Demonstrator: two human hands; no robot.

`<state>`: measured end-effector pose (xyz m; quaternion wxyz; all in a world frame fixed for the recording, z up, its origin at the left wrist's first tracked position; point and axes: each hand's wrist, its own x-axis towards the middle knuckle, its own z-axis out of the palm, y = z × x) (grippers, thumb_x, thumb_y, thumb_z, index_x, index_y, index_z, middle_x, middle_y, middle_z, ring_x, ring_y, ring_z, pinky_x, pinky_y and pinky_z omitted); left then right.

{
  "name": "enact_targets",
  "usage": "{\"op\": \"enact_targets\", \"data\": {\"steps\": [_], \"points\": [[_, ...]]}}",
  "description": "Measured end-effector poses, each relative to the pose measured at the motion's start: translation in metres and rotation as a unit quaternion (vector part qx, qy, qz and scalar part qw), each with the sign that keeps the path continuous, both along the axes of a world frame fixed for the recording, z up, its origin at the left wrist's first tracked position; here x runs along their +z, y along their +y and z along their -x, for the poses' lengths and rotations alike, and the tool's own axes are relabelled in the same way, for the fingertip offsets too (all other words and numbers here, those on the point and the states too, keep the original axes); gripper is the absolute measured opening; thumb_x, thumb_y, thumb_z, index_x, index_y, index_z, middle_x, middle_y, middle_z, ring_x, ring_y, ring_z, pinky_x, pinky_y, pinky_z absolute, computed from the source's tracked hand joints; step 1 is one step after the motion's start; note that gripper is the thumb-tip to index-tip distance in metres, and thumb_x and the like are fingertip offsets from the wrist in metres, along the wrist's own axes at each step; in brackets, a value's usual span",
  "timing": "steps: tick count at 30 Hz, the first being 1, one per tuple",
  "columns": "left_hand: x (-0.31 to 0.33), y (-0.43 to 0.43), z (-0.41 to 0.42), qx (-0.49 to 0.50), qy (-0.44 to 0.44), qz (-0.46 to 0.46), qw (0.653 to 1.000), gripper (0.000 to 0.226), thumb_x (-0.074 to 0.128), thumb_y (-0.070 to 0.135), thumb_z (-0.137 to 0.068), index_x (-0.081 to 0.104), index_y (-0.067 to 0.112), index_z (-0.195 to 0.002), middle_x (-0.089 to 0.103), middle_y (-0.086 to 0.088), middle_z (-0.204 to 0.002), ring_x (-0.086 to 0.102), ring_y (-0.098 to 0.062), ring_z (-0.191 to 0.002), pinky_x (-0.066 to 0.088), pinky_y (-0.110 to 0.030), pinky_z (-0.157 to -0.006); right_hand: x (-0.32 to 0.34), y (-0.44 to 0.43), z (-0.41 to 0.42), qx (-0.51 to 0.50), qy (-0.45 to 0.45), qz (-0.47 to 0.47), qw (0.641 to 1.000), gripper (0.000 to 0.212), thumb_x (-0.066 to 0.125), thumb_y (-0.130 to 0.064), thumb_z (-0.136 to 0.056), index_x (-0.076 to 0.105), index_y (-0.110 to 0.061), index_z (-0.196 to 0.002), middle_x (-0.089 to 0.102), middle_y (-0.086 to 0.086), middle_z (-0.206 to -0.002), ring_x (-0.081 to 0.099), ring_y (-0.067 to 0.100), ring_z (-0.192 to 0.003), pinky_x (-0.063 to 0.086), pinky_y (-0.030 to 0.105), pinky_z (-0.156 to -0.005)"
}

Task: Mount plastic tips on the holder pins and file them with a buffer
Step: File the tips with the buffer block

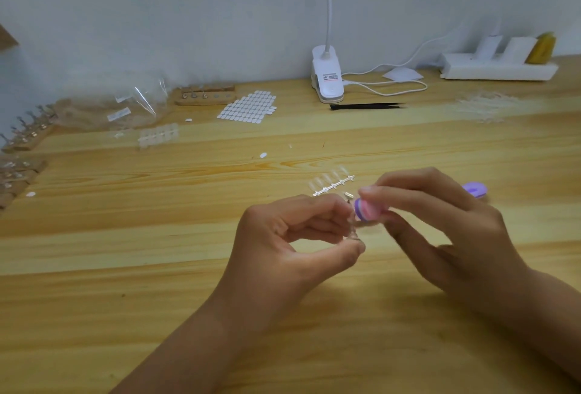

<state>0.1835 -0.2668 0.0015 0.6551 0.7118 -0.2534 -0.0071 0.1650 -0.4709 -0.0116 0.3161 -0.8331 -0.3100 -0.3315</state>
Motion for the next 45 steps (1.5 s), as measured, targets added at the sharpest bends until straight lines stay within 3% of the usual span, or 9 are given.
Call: {"op": "enact_targets", "data": {"steps": [13, 17, 22, 27, 31, 35, 39, 42, 45], "points": [[-0.003, 0.000, 0.000, -0.024, -0.010, 0.000, 1.000, 0.031, 0.079, -0.004, -0.072, 0.076, 0.016, -0.096, 0.075, -0.004, -0.089, 0.073, -0.015, -0.080, 0.056, -0.021, -0.076, -0.004, 0.009, 0.002, 0.024, -0.030, 0.020, 0.999, 0.029, 0.062, 0.004, -0.094, 0.064, -0.007, -0.121, 0.065, 0.010, -0.110, 0.066, 0.023, -0.101, 0.050, 0.028, -0.090], [-0.005, 0.001, -0.002, -0.021, 0.008, 0.015, 1.000, 0.024, 0.081, -0.002, -0.072, 0.074, 0.011, -0.090, 0.073, -0.006, -0.085, 0.071, -0.017, -0.078, 0.055, -0.022, -0.076, -0.002, -0.005, -0.005, -0.030, -0.003, 0.017, 0.999, 0.030, 0.063, 0.003, -0.091, 0.064, -0.008, -0.120, 0.065, 0.009, -0.108, 0.066, 0.022, -0.100, 0.052, 0.029, -0.090], [-0.002, 0.000, -0.001, -0.056, 0.013, 0.038, 0.998, 0.030, 0.079, 0.001, -0.074, 0.074, 0.016, -0.100, 0.075, -0.007, -0.092, 0.072, -0.017, -0.084, 0.055, -0.022, -0.079, -0.003, 0.009, 0.004, 0.020, -0.048, 0.005, 0.999, 0.026, 0.061, 0.000, -0.094, 0.063, -0.007, -0.120, 0.062, 0.003, -0.111, 0.063, 0.016, -0.104, 0.047, 0.024, -0.093], [-0.001, 0.000, -0.003, -0.068, 0.031, 0.046, 0.996, 0.028, 0.079, 0.008, -0.076, 0.071, 0.013, -0.102, 0.074, -0.009, -0.093, 0.071, -0.024, -0.088, 0.054, -0.024, -0.082, 0.001, 0.000, 0.000, -0.024, -0.035, -0.010, 0.999, 0.026, 0.061, -0.003, -0.094, 0.061, -0.008, -0.120, 0.065, 0.011, -0.108, 0.066, 0.022, -0.101, 0.053, 0.033, -0.088], [-0.002, -0.001, -0.001, -0.078, 0.017, 0.032, 0.996, 0.029, 0.076, 0.008, -0.080, 0.070, 0.014, -0.108, 0.073, -0.008, -0.098, 0.071, -0.020, -0.090, 0.053, -0.024, -0.083, 0.001, 0.006, 0.005, 0.001, -0.067, 0.022, 0.998, 0.025, 0.061, 0.000, -0.095, 0.062, -0.003, -0.119, 0.063, 0.008, -0.110, 0.063, 0.018, -0.102, 0.047, 0.025, -0.093], [-0.004, 0.000, -0.004, -0.058, 0.014, 0.010, 0.998, 0.025, 0.077, 0.004, -0.080, 0.070, 0.007, -0.104, 0.071, -0.009, -0.095, 0.069, -0.021, -0.089, 0.053, -0.024, -0.083, 0.003, -0.001, -0.001, -0.038, -0.040, 0.003, 0.998, 0.027, 0.061, -0.002, -0.094, 0.062, -0.005, -0.121, 0.065, 0.011, -0.108, 0.065, 0.023, -0.099, 0.053, 0.035, -0.086], [-0.002, 0.000, -0.001, -0.055, -0.005, 0.012, 0.998, 0.030, 0.077, 0.006, -0.080, 0.071, 0.012, -0.110, 0.072, -0.005, -0.098, 0.071, -0.019, -0.090, 0.055, -0.024, -0.083, 0.000, 0.006, 0.005, 0.002, -0.062, 0.022, 0.998, 0.025, 0.061, 0.000, -0.096, 0.064, -0.004, -0.120, 0.063, 0.008, -0.111, 0.063, 0.020, -0.102, 0.047, 0.026, -0.092], [-0.003, 0.002, -0.002, -0.057, 0.007, 0.009, 0.998, 0.025, 0.078, 0.004, -0.080, 0.071, 0.009, -0.103, 0.071, -0.008, -0.093, 0.069, -0.021, -0.088, 0.055, -0.026, -0.084, 0.000, -0.003, -0.006, -0.044, -0.024, 0.017, 0.999, 0.029, 0.064, 0.002, -0.092, 0.065, -0.004, -0.120, 0.065, 0.012, -0.108, 0.066, 0.022, -0.099, 0.053, 0.032, -0.088], [-0.003, 0.002, -0.003, -0.045, 0.016, 0.008, 0.999, 0.025, 0.079, 0.006, -0.077, 0.070, 0.010, -0.100, 0.071, -0.008, -0.091, 0.069, -0.018, -0.087, 0.054, -0.025, -0.083, 0.005, -0.001, -0.005, -0.034, 0.072, -0.098, 0.992, 0.027, 0.067, -0.009, -0.094, 0.065, -0.013, -0.120, 0.068, 0.005, -0.109, 0.067, 0.014, -0.100, 0.054, 0.024, -0.088]]}}
